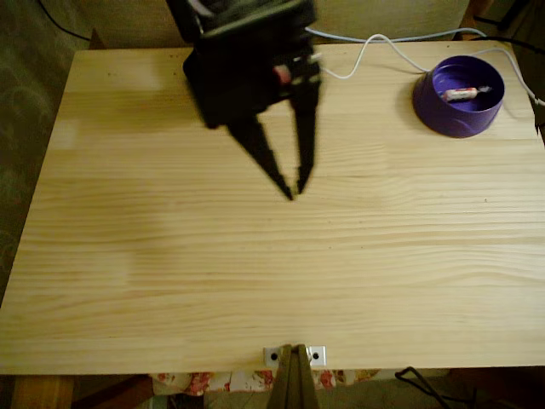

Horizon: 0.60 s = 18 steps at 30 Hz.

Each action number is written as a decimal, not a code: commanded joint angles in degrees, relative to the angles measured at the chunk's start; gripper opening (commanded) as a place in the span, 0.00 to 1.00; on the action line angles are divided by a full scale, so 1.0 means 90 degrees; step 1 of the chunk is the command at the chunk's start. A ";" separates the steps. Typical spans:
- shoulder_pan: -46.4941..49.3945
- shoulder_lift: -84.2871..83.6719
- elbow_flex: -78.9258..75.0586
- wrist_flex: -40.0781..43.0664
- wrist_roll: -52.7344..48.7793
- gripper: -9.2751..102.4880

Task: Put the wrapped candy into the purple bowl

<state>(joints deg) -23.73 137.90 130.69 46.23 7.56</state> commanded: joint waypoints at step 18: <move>0.2773 0.3418 0.3340 -0.0205 -0.0488 0.08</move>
<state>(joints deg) -0.62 164.27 158.91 46.23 3.87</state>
